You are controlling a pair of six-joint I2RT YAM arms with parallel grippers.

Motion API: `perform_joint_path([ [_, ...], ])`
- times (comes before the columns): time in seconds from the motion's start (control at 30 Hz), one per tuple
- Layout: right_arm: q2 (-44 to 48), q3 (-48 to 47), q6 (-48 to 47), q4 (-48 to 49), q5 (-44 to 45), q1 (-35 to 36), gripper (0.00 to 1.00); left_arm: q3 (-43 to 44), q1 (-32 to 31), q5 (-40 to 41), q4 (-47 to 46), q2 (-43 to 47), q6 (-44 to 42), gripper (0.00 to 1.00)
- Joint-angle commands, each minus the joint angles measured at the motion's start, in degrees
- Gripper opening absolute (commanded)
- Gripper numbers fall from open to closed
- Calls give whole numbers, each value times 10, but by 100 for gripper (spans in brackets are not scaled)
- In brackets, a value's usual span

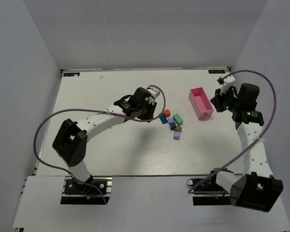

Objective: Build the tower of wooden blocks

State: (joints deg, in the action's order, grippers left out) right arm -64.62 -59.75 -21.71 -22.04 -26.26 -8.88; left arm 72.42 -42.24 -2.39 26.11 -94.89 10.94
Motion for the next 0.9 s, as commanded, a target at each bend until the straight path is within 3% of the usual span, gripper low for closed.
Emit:
perform_joint_path([
  [0.0, 52, 39, -32, -23, -39, 14, 5, 60, -29, 66, 29, -51, 56, 40],
  [0.03, 62, 45, -31, -26, -41, 17, 0, 93, -42, 77, 46, -68, 69, 36],
  [0.1, 95, 67, -29, -27, -49, 19, 0, 143, -59, 112, 73, -113, 109, 34],
  [0.4, 156, 118, 5, 6, -38, 17, 1, 299, -93, 179, 155, -220, 286, 54],
  [0.57, 162, 126, 16, 14, -39, 16, 6, 371, -93, 209, 218, -266, 375, 55],
  [0.7, 174, 129, 20, 17, -42, 15, 10, 431, -93, 216, 271, -319, 407, 56],
  [0.87, 187, 133, 21, 19, -41, 14, 10, 431, -93, 216, 265, -337, 424, 56],
])
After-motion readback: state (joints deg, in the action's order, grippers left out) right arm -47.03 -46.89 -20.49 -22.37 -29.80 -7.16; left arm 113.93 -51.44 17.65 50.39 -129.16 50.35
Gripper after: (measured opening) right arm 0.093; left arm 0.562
